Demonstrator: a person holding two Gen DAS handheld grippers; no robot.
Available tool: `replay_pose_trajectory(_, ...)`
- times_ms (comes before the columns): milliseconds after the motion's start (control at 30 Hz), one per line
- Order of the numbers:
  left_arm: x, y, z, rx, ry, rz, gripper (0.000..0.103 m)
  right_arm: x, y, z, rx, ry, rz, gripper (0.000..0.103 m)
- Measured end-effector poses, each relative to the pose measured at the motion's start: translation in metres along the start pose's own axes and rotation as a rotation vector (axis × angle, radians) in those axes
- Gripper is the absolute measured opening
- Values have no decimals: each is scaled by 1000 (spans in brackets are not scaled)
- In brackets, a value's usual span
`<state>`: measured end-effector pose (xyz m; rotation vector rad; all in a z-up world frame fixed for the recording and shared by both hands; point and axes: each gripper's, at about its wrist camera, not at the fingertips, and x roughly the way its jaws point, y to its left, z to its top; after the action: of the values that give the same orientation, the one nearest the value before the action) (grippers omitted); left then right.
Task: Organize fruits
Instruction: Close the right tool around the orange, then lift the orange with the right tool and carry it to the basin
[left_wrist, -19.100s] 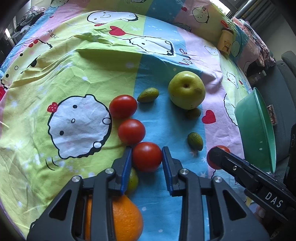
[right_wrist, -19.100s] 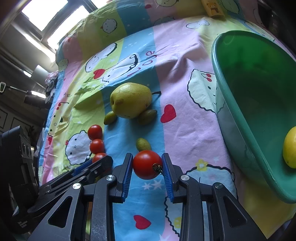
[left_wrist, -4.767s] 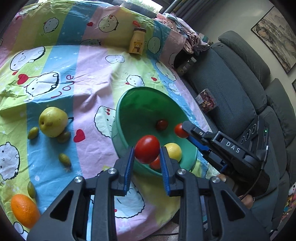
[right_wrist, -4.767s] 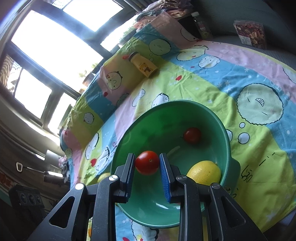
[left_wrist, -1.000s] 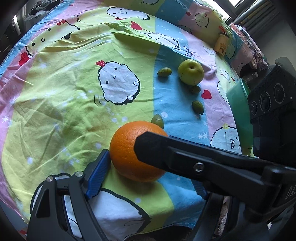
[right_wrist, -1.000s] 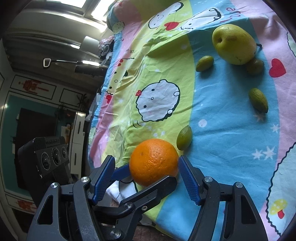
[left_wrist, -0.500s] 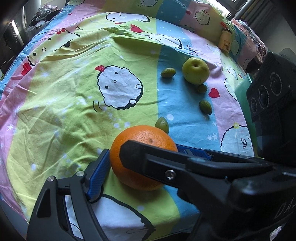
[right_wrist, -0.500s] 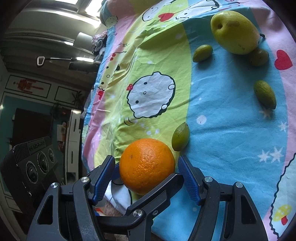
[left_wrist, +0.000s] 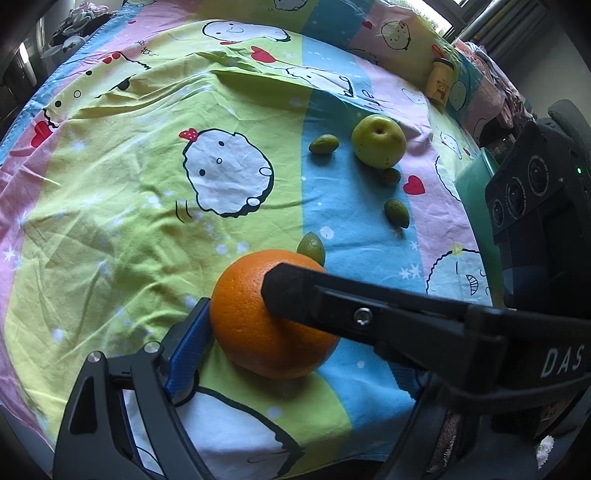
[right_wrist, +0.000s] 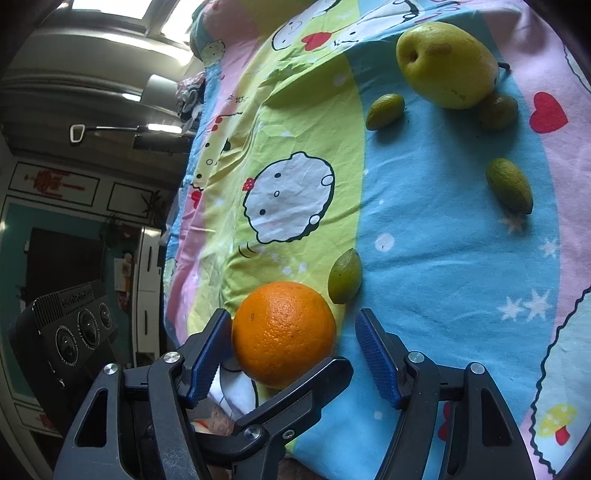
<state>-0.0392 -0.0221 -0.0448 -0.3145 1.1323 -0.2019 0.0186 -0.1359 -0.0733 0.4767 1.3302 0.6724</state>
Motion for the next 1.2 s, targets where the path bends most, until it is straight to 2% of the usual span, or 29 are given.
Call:
replay_pose_trajectory(233, -1, -1, -1, 2, 3, 1, 84, -1, 0, 1, -17, 2, -4, 70)
replay_pose_trajectory(333, -1, 1, 0, -12, -1, -6, 83, 2, -1, 3, -7, 18, 43, 69)
replay_pose_trajectory(433, -2, 2, 1, -12, 0, -40, 88, 8, -4, 6, 7, 31, 75, 69)
replay_pose_trajectory(633, -4, 2, -1, -7, -7, -37, 85, 11, 0, 6, -5, 28, 53, 61)
replay_pose_trajectory(933, -11, 5, -3, 0, -23, -59, 83, 7, 9, 2, -41, -4, 32, 61)
replay_pose_trajectory(1033, -18, 2, -4, 14, -51, -64, 83, 1, 15, 1, -69, -33, 27, 60)
replay_pose_trajectory(1133, -27, -4, -4, 37, -90, -106, 81, -7, 19, 0, -90, -47, 65, 60)
replay_pose_trajectory(1200, -34, -6, -4, 47, -121, -194, 77, -13, 21, 0, -96, -53, 114, 59)
